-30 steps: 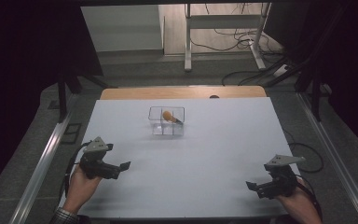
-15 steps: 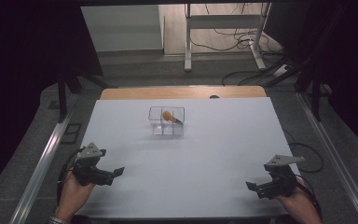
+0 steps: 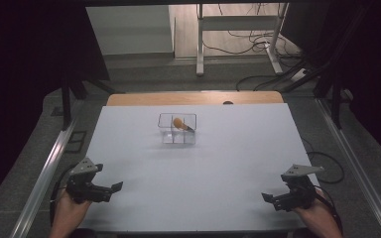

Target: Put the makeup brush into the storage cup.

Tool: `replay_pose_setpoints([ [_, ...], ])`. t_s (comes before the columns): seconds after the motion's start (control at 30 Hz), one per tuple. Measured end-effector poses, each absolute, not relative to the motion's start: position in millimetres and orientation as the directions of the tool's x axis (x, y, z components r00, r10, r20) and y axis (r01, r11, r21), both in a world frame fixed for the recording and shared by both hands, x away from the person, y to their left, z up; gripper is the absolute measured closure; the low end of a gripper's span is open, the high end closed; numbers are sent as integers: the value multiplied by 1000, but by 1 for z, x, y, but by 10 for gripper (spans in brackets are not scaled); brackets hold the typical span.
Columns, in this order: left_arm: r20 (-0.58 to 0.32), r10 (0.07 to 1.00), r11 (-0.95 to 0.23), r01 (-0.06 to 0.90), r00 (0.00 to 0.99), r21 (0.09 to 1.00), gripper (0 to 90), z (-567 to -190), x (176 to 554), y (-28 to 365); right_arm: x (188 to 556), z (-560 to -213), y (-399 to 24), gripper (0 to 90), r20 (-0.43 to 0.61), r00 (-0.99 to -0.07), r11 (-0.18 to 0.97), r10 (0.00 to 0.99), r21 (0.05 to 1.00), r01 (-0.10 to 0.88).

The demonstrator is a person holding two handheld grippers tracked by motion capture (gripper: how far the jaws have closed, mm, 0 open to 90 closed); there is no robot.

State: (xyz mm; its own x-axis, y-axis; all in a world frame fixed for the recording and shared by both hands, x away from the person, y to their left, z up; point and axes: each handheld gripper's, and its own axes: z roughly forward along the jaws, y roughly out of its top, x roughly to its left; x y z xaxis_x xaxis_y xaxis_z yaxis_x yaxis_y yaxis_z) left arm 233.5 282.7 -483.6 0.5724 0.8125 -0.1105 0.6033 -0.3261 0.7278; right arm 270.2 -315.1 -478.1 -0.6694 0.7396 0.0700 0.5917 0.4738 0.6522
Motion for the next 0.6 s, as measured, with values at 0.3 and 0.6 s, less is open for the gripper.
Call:
replay_pose_setpoints([
  [0.3,-112,828,-312,616,550,724,0,-485,224,292,270,-478,-315,0,69,-669,474,740,653,591],
  [0.6,-96,844,-317,636,527,704,0,-488,214,298,270,-478,-315,0,67,-668,474,741,653,591],
])
